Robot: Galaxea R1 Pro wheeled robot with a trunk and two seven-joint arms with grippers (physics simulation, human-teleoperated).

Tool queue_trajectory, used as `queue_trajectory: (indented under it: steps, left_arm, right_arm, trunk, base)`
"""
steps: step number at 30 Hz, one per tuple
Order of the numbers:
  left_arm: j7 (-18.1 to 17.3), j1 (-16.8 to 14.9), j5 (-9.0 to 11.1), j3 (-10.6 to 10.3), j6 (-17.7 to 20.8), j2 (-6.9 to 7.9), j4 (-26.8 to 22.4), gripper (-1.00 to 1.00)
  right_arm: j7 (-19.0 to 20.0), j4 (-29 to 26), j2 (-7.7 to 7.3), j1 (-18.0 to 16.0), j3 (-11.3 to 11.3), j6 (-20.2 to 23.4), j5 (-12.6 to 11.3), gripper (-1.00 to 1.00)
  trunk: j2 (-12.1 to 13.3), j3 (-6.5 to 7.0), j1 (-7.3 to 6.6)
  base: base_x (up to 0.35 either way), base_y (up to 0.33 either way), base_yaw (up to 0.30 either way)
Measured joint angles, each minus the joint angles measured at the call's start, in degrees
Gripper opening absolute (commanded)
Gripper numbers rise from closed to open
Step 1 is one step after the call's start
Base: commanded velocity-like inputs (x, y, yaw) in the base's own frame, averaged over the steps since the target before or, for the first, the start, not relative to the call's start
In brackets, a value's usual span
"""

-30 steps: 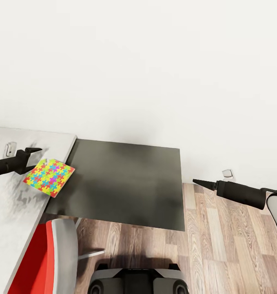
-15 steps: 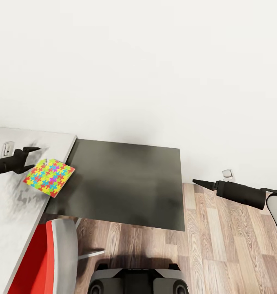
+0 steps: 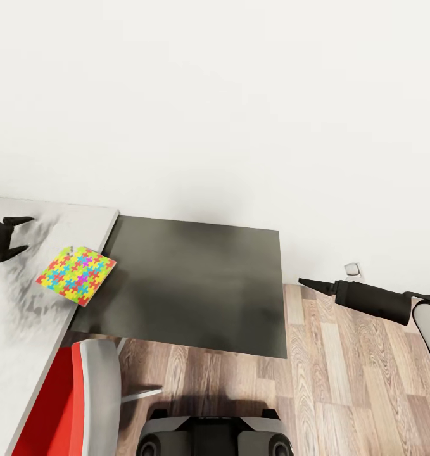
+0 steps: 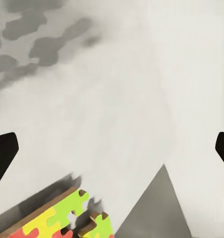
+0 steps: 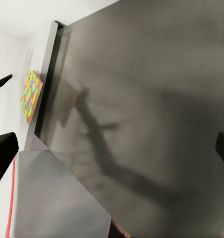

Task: Put all the toys in the child's room - the three board games (two on the bed and one on the table), the two jigsaw puzzles on the table, and the tennis ball on the table - inside the toy box on the table in the child's room.

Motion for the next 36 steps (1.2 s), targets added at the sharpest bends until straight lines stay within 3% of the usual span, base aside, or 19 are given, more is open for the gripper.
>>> queue_trajectory:
  steps: [9, 11, 12, 14, 15, 20, 24, 26, 30, 33, 36]
  left_arm:
    - [-0.2, -0.2, 0.9, 1.5, 3.4, 1.03, -4.4, 1.0]
    - [-0.3, -0.5, 2.7, 2.1, 5.0, 1.14, -5.7, 1.0]
    - [-0.3, -0.5, 2.7, 2.1, 5.1, 1.14, -5.8, 1.0]
    - [-0.3, -0.8, 5.2, 2.5, 6.1, 1.18, -7.0, 1.0]
    - [-0.3, -0.8, 5.1, 2.5, 6.1, 1.18, -7.0, 1.0]
    - [-0.4, -1.0, 10.7, 2.8, 7.4, 1.08, -9.6, 1.0]
    - [-0.4, -0.9, 12.6, 2.8, 7.6, 0.84, -10.9, 1.0]
    - [-0.3, -0.8, 14.3, 2.9, 7.7, 0.2, -12.6, 1.0]
    - [-0.1, -0.8, 15.8, 2.8, 7.8, -0.95, -14.9, 1.0]
    - [1.0, -0.8, 17.6, 2.4, 7.7, -3.37, -18.7, 1.0]
    - [1.8, -0.9, 17.9, 2.1, 7.6, -4.41, -19.9, 1.0]
  right_arm:
    - [-2.6, 0.1, 0.25, 0.0, -0.2, 0.0, 0.0, 1.0]
    - [-3.5, 0.1, 0.28, 0.0, -0.2, 0.0, 0.0, 1.0]
    - [-3.5, 0.1, 0.28, 0.0, -0.2, 0.0, 0.0, 1.0]
    - [-4.0, 0.0, 0.29, 0.0, -0.3, 0.0, 0.0, 1.0]
    - [-4.0, 0.0, 0.29, 0.0, -0.3, 0.0, 0.0, 1.0]
    - [-4.6, 0.0, 0.31, -0.3, -0.5, 0.0, -0.1, 1.0]
    - [-4.9, 0.0, 0.41, -0.5, -0.4, 0.0, -0.1, 1.0]
    - [-5.2, 0.1, 0.92, -0.6, -0.4, 0.0, -0.2, 1.0]
    - [-5.4, 0.1, 2.13, -0.8, -0.3, 0.0, -0.3, 1.0]
    - [-5.6, 0.1, 4.68, -1.0, -0.2, 0.0, -0.3, 1.0]
    - [-5.7, 0.1, 5.53, -1.2, -0.2, 0.0, -0.2, 1.0]
  trunk:
    - [0.0, 0.0, 0.01]
    - [0.0, 0.0, 0.0]
    - [0.0, 0.0, 0.0]
    - [0.0, 0.0, 0.0]
    - [0.0, 0.0, 0.01]
    - [0.0, 0.0, 0.0]
    - [0.0, 0.0, 0.0]
    - [0.0, 0.0, 0.01]
    - [0.0, 0.0, 0.0]
    - [0.0, 0.0, 0.01]
    - [0.0, 0.0, 0.0]
  base:
    - [0.0, 0.0, 0.0]
    - [0.0, 0.0, 0.0]
    - [0.0, 0.0, 0.0]
    - [0.0, 0.0, 0.0]
    - [0.0, 0.0, 0.0]
    - [0.0, 0.0, 0.0]
    - [0.0, 0.0, 0.0]
    - [0.0, 0.0, 0.0]
    - [0.0, 0.0, 0.0]
    - [0.0, 0.0, 0.0]
    - [0.0, 0.0, 0.0]
